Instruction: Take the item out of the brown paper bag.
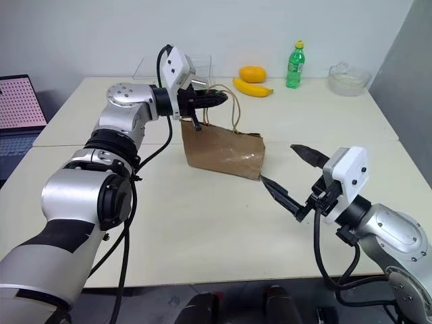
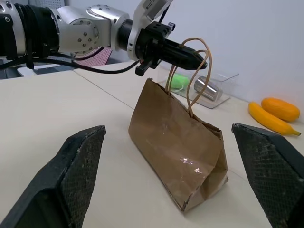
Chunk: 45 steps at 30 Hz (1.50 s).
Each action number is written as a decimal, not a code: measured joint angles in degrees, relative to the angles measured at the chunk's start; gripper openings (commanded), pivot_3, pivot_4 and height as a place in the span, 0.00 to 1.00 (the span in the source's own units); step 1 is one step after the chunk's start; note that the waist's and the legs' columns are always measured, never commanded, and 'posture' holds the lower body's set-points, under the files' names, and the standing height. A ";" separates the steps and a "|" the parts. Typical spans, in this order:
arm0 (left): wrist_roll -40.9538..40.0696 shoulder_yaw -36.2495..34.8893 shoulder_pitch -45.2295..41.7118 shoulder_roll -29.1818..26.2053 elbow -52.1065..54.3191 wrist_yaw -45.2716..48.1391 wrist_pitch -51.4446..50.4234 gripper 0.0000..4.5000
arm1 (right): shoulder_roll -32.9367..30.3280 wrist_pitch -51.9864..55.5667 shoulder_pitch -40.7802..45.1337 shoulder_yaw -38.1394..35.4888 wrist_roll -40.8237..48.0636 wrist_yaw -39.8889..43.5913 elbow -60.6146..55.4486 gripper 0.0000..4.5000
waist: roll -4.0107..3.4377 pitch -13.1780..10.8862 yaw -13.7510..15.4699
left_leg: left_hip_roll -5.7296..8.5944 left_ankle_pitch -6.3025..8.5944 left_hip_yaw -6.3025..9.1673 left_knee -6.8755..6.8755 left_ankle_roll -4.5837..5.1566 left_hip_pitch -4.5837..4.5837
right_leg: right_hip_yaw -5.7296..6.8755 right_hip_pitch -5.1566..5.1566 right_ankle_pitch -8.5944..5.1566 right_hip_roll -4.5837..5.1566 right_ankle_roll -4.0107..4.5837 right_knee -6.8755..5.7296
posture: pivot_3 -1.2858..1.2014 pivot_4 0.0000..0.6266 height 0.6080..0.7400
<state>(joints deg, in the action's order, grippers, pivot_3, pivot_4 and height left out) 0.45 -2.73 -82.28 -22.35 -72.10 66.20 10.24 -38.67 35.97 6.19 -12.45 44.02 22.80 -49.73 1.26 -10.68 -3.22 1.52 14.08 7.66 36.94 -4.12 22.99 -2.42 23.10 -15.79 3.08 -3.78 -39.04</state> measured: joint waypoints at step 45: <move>-9.22 0.41 28.52 -11.11 43.71 5.64 -22.67 0.68 | -0.68 0.46 1.35 4.86 -4.54 4.33 3.37 1.00 | -0.04 0.02 -0.14 | -0.10 -0.01 0.00 0.04 -0.01 -0.06 | -0.06 -0.01 0.01 -0.02 0.02 -0.07 | 0.52 0.24 1.00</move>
<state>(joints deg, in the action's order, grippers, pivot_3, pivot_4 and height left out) -8.77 -2.32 -53.76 -33.47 -28.39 71.84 -12.44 -39.35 36.43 7.55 -7.60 39.48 27.13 -46.36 1.22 -10.66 -3.36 1.41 14.07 7.66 36.98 -4.13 22.93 -2.48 23.09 -15.78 3.05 -3.76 -39.11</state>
